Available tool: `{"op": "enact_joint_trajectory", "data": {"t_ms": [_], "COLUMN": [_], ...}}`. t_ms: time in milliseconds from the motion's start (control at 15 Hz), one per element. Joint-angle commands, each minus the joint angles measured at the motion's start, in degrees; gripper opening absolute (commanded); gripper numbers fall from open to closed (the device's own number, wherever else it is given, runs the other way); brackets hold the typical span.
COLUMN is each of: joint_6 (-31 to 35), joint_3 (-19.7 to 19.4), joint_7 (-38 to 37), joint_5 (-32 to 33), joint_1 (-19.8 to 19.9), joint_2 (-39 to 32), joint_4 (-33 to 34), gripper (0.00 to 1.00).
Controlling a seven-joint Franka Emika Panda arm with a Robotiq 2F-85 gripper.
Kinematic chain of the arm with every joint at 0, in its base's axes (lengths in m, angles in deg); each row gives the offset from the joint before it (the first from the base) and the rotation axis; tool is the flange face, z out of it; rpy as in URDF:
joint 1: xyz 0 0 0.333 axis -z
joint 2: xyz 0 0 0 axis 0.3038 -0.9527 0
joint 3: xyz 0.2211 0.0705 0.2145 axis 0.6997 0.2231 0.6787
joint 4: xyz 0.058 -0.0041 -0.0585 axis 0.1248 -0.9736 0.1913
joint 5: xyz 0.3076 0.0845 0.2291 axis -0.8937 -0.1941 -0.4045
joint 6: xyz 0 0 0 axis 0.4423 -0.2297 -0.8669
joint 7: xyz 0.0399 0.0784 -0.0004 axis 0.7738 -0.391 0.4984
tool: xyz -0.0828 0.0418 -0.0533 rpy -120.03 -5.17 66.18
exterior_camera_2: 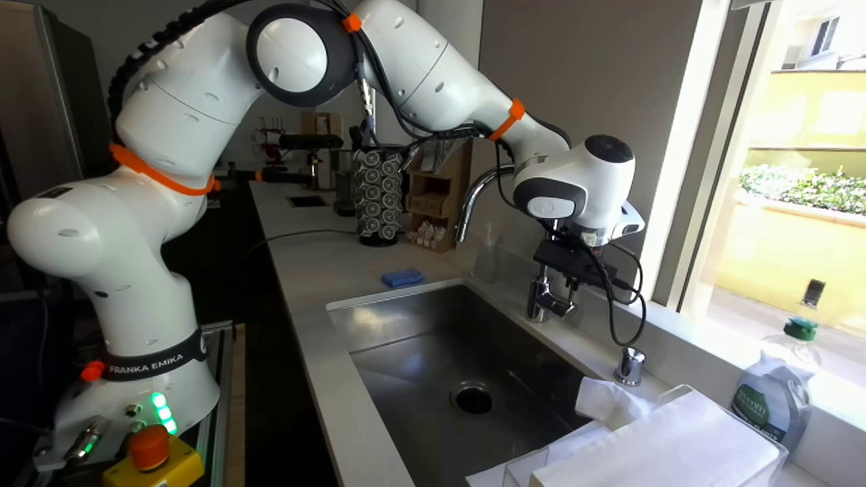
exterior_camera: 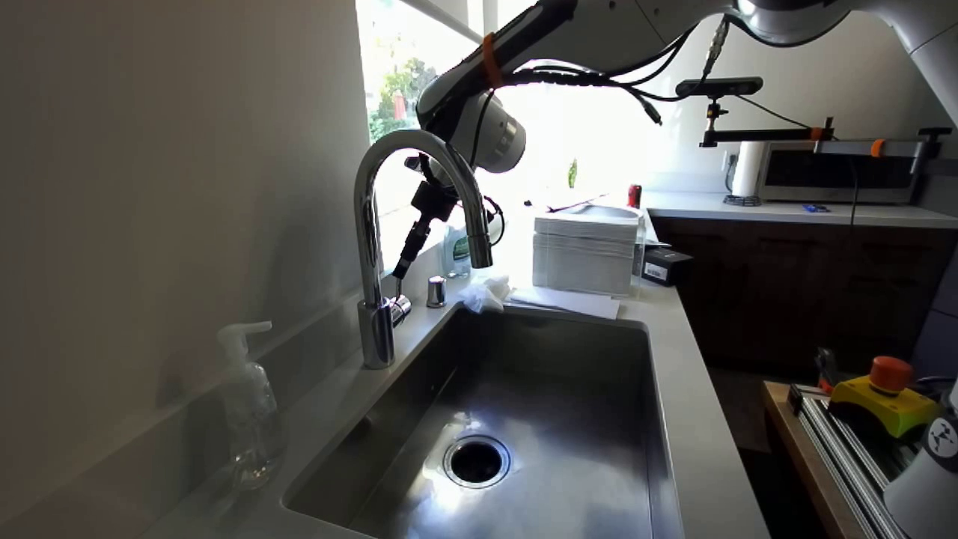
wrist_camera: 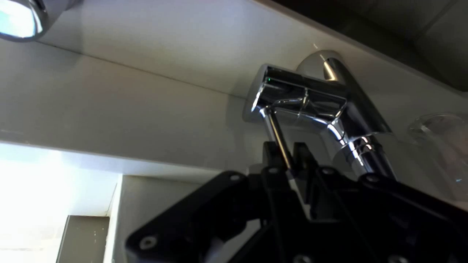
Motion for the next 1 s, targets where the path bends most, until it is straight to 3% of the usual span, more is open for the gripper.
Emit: {"op": "enact_joint_trajectory", "data": {"t_ms": [0,133,200,267,800,933], "joint_6": [-3.41,-3.13,-3.15,-2.83,-0.69,-0.65], "joint_3": [0.75,0.68,0.73,0.64,-2.33,-3.38], "joint_7": [-2.18,-2.11,-1.9,-1.88,-6.64,-8.04], "joint_5": [-1.21,-1.33,-1.38,-1.37,0.67,1.67], "joint_1": [-1.34,-1.25,-1.16,-1.19,-3.23,-3.96], "joint_2": [3.66,3.89,4.04,4.24,8.44,9.96], "joint_4": [-3.12,-3.4,-3.57,-3.89,-7.61,-8.63], "gripper": [0.09,0.11,0.2,0.4,0.98,1.0]}}
